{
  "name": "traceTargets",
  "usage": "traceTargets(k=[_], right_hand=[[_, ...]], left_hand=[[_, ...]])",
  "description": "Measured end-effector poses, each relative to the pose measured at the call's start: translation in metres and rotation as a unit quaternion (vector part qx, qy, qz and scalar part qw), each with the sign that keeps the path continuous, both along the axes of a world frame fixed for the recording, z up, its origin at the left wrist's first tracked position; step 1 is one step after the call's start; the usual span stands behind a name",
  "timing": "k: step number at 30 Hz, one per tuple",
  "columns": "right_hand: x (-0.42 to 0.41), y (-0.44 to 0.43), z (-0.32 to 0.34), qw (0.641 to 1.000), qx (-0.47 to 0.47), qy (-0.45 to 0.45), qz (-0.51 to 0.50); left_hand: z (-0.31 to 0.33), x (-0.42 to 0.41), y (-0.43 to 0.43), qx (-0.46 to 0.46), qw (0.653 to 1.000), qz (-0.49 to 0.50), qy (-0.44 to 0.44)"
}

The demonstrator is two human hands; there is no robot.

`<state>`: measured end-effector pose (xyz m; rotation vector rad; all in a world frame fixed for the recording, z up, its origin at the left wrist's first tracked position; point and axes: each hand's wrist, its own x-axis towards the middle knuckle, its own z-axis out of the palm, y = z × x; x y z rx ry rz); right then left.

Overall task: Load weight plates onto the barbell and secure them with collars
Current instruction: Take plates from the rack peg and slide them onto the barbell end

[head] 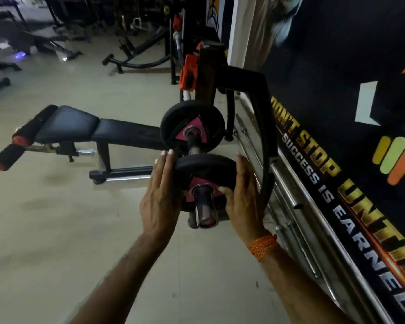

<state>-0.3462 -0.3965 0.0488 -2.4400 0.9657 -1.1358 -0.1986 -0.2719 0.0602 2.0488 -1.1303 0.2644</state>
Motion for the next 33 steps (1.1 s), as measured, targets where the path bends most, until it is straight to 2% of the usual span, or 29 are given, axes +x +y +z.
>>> traceTargets(k=[6, 10, 17, 21, 26, 33], right_hand=[[0.054, -0.067, 0.0, 0.996, -0.071, 0.032, 0.047], [0.092, -0.116, -0.001, 0.995, -0.078, 0.046, 0.051], [0.132, -0.169, -0.003, 0.991, -0.106, 0.073, 0.028], [0.142, -0.184, -0.006, 0.988, -0.127, 0.086, 0.013], [0.146, -0.186, -0.012, 0.99, -0.128, 0.058, 0.008], [0.136, -0.173, 0.006, 0.993, -0.087, 0.079, 0.024]], left_hand=[[-0.008, 0.057, -0.049, 0.004, 1.0, -0.019, -0.024], [-0.005, 0.082, -0.086, 0.0, 1.0, 0.001, -0.004], [-0.003, 0.123, -0.134, 0.035, 0.999, 0.033, -0.026], [-0.003, 0.133, -0.148, 0.053, 0.996, 0.058, -0.037], [-0.006, 0.133, -0.151, 0.048, 0.996, 0.07, -0.033], [0.009, 0.13, -0.138, 0.097, 0.993, 0.052, -0.036]])
